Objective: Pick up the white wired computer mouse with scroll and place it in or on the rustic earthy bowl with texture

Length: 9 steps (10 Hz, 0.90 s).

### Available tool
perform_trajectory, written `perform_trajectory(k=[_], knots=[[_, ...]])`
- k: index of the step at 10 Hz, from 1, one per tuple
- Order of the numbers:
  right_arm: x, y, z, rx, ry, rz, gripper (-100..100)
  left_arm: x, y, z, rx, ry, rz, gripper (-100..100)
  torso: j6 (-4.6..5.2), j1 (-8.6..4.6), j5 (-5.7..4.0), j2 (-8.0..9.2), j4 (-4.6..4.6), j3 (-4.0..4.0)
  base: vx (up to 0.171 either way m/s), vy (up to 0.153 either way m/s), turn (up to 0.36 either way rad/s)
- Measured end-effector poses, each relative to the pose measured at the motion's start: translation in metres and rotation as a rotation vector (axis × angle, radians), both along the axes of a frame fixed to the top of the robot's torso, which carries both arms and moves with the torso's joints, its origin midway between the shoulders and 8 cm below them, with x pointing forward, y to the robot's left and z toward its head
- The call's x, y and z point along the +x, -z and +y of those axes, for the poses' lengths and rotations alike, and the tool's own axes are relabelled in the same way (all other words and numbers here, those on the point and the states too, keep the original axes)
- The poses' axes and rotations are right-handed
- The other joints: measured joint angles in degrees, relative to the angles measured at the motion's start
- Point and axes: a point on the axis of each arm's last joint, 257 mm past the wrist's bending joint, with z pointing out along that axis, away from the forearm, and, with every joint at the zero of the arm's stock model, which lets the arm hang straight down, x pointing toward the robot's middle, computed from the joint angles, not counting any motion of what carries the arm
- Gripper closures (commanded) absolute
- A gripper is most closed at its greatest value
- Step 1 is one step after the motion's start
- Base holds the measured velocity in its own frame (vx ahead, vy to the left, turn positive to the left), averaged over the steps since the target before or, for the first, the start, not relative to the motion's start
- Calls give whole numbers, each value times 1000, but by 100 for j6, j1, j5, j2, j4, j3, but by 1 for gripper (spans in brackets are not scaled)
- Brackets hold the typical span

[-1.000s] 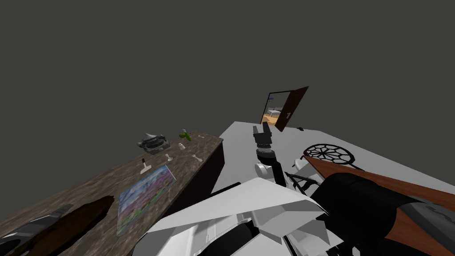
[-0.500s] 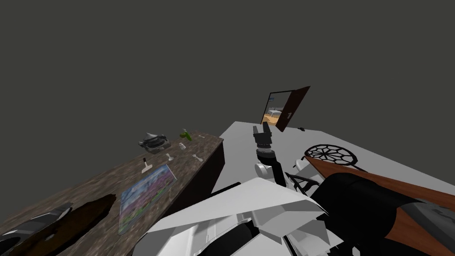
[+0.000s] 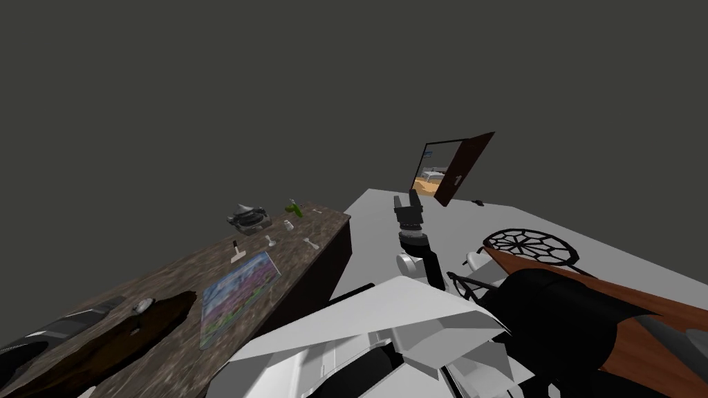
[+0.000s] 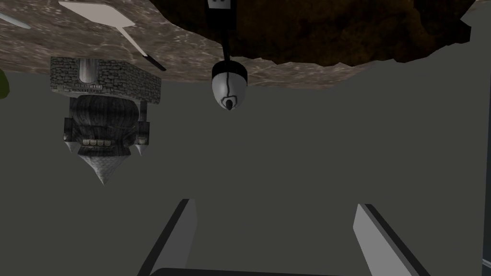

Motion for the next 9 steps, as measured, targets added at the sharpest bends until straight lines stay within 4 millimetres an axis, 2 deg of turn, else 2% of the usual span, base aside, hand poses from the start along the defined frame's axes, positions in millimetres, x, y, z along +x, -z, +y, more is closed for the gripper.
perform_trajectory(k=[3,4,9], knots=[[0,0,0,0,0,0,0,14,-16,-15,0,23,4,-100,1,0,0,0,0,0,1,10,46],[0,0,0,0,0,0,0,15,-17,-15,0,22,4,0,1,-1,2,1,0,0,0,0,0],[0,0,0,0,0,0,0,15,-17,-15,0,22,4,0,1,-3,1,1,0,1,0,0,0]])
